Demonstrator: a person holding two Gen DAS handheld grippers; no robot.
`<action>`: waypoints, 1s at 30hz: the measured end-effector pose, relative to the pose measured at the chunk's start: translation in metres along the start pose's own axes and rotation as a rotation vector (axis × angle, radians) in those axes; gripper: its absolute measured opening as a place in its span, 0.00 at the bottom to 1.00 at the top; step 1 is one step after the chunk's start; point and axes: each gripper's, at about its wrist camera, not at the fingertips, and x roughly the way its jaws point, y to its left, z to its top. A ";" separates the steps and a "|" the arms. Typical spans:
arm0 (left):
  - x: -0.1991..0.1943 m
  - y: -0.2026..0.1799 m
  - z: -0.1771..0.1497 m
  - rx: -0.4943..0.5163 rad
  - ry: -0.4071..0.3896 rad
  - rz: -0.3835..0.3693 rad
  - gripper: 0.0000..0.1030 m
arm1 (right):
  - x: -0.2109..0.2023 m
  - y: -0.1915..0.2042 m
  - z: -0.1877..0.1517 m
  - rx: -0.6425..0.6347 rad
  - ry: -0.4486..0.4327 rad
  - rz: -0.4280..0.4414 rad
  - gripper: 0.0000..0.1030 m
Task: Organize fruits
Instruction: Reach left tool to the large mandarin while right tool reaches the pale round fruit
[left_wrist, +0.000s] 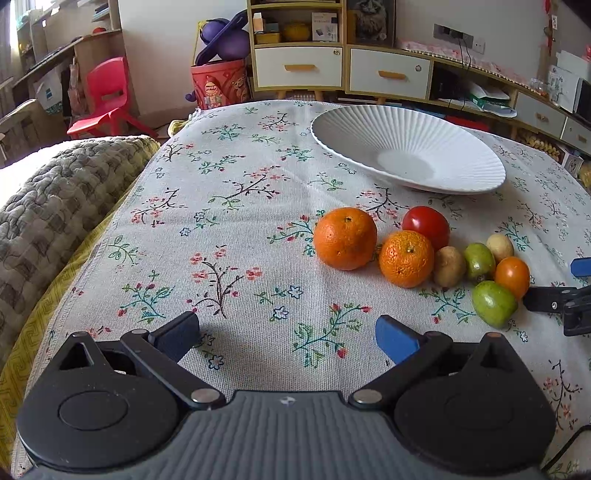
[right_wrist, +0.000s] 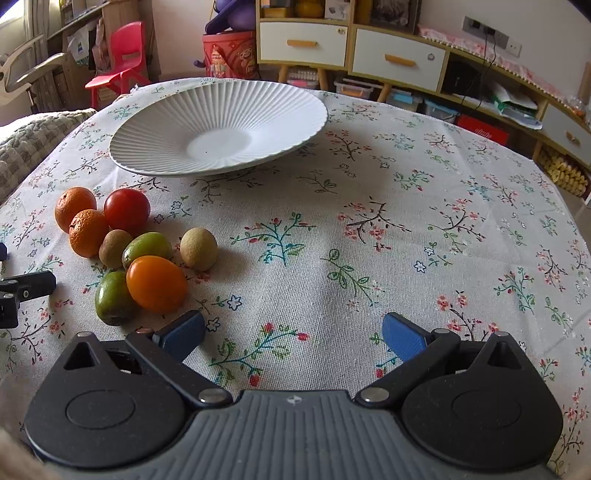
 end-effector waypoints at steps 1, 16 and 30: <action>0.002 0.002 0.000 -0.004 -0.010 -0.003 0.90 | 0.002 0.000 0.000 -0.005 -0.005 0.011 1.00; 0.023 0.003 0.013 0.043 -0.113 -0.091 0.78 | 0.010 0.010 0.009 -0.124 -0.111 0.098 0.98; 0.025 -0.008 0.018 0.080 -0.157 -0.179 0.32 | 0.002 0.026 0.010 -0.228 -0.140 0.203 0.31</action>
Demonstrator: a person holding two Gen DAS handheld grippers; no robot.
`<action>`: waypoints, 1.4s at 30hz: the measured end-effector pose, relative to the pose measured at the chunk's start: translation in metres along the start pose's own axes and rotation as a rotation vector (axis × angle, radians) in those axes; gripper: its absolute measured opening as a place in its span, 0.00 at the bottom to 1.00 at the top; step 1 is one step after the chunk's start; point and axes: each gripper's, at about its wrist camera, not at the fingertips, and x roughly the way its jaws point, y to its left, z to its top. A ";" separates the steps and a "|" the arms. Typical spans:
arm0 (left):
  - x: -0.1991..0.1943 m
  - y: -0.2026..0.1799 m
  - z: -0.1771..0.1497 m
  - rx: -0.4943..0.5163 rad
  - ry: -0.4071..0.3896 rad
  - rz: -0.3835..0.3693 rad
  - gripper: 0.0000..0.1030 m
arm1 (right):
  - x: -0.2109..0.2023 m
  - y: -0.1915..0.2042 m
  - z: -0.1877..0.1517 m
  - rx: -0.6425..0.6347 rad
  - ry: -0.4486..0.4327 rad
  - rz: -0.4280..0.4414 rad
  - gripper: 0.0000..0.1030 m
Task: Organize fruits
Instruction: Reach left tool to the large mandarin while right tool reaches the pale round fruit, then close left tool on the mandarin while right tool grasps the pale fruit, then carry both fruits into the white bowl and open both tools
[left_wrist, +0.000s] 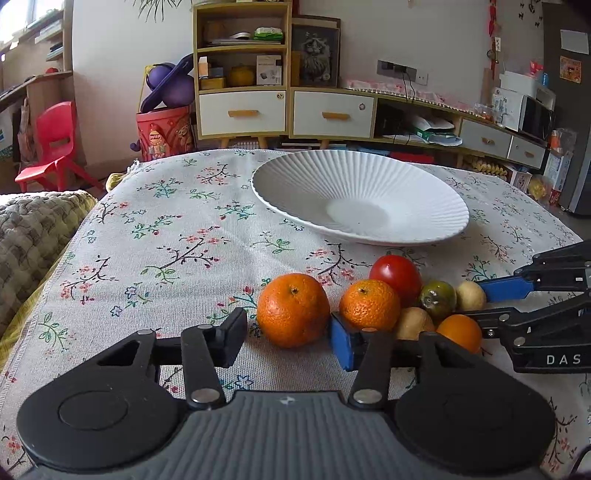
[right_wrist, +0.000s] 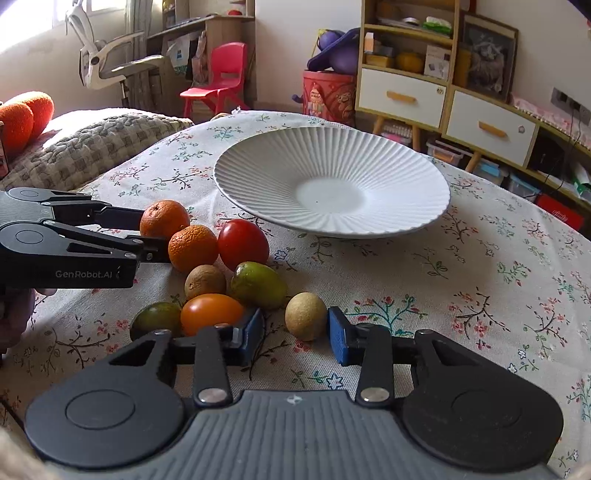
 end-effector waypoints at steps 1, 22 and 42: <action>0.000 0.000 0.001 0.001 0.000 -0.005 0.28 | 0.000 0.000 0.000 -0.001 0.000 0.005 0.29; -0.015 -0.007 0.022 -0.072 0.105 -0.001 0.25 | -0.013 -0.001 0.013 0.073 0.014 -0.026 0.20; -0.009 -0.013 0.084 -0.039 0.095 -0.034 0.25 | -0.016 -0.025 0.059 0.123 -0.048 -0.045 0.20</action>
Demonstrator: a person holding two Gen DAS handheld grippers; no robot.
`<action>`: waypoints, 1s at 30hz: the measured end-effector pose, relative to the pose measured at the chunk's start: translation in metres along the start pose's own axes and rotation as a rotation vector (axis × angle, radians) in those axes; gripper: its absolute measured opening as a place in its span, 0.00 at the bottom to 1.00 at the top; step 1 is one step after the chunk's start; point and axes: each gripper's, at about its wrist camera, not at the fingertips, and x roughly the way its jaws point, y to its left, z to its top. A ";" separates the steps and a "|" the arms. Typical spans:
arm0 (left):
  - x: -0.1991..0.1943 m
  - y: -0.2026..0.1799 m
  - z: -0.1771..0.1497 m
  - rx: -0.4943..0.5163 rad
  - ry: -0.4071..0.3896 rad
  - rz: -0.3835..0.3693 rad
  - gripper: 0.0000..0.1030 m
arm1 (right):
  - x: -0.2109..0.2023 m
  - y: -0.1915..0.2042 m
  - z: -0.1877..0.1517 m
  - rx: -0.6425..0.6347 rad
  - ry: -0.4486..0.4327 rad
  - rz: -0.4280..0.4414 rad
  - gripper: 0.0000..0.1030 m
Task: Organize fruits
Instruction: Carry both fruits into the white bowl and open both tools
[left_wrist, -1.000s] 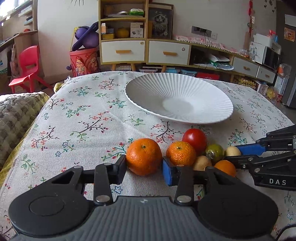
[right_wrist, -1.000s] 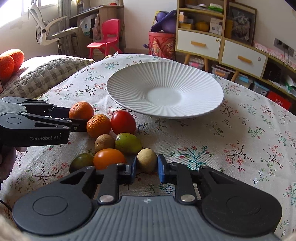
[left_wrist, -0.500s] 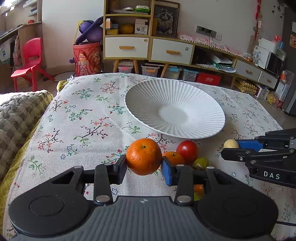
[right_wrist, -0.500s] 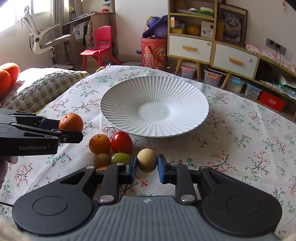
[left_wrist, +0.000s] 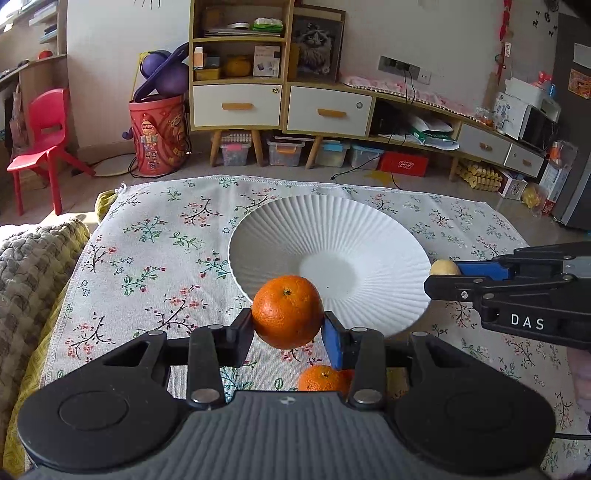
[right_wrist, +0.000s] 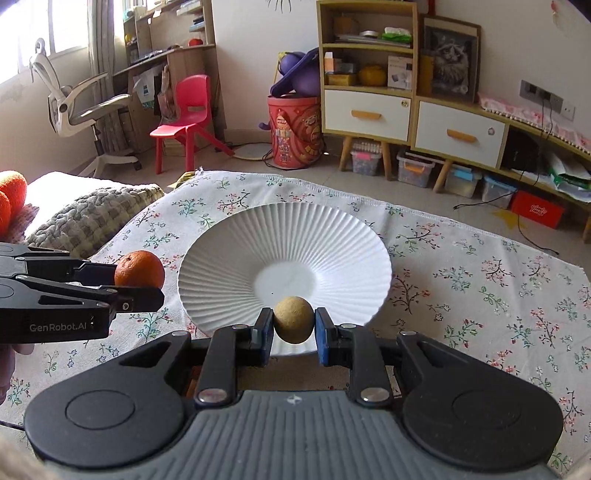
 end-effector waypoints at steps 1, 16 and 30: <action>0.003 -0.001 0.002 0.007 0.001 -0.004 0.25 | 0.003 -0.002 0.002 0.003 0.000 -0.001 0.20; 0.052 -0.012 0.006 0.043 0.042 -0.064 0.25 | 0.037 -0.022 0.007 0.029 0.034 0.008 0.20; 0.072 -0.023 0.009 0.095 0.051 -0.080 0.25 | 0.044 -0.022 0.006 -0.010 0.032 0.042 0.21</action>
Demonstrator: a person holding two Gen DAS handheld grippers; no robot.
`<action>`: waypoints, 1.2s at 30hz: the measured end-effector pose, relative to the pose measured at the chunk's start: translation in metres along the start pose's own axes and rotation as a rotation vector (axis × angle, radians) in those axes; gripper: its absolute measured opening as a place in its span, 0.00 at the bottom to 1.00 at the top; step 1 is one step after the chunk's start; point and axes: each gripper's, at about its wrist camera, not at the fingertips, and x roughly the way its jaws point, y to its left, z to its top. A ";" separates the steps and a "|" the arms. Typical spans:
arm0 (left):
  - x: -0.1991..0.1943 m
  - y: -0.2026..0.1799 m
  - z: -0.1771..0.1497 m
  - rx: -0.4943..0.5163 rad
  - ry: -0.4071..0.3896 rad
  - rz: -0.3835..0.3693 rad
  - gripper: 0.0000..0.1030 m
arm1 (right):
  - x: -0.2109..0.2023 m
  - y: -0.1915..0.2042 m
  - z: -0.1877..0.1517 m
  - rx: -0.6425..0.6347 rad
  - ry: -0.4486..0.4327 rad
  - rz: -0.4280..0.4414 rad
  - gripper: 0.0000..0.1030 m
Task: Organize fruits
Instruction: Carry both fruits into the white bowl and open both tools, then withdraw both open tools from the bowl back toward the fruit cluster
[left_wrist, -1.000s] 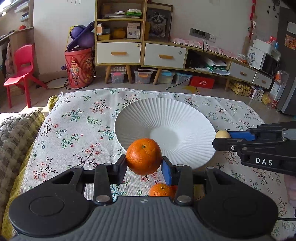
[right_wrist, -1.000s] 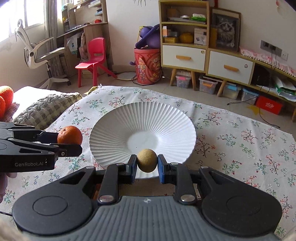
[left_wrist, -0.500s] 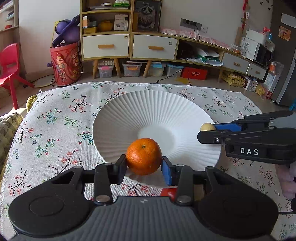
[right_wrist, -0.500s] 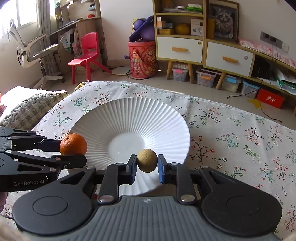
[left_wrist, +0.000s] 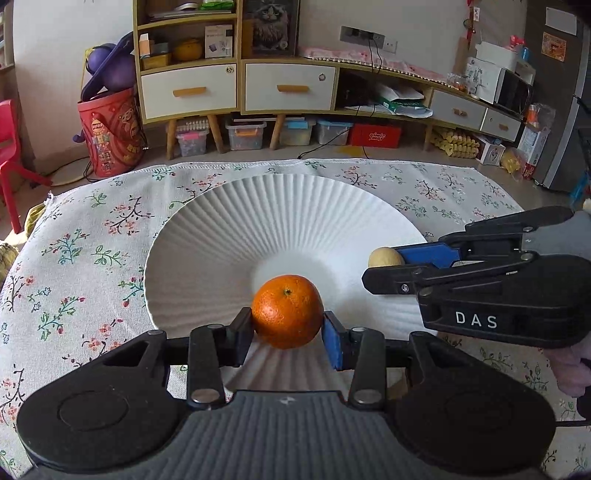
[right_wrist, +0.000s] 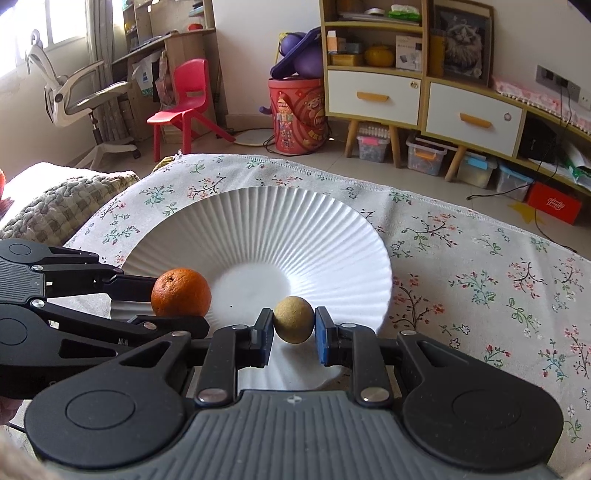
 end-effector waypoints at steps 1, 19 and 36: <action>0.002 -0.002 0.001 0.003 0.000 0.000 0.25 | 0.000 0.001 0.000 -0.004 -0.001 0.001 0.21; -0.011 -0.008 -0.002 0.053 -0.034 0.030 0.50 | -0.011 0.001 0.003 0.004 -0.014 -0.004 0.36; -0.053 -0.001 -0.022 0.007 -0.060 0.071 0.79 | -0.043 0.010 -0.005 -0.003 -0.034 -0.041 0.72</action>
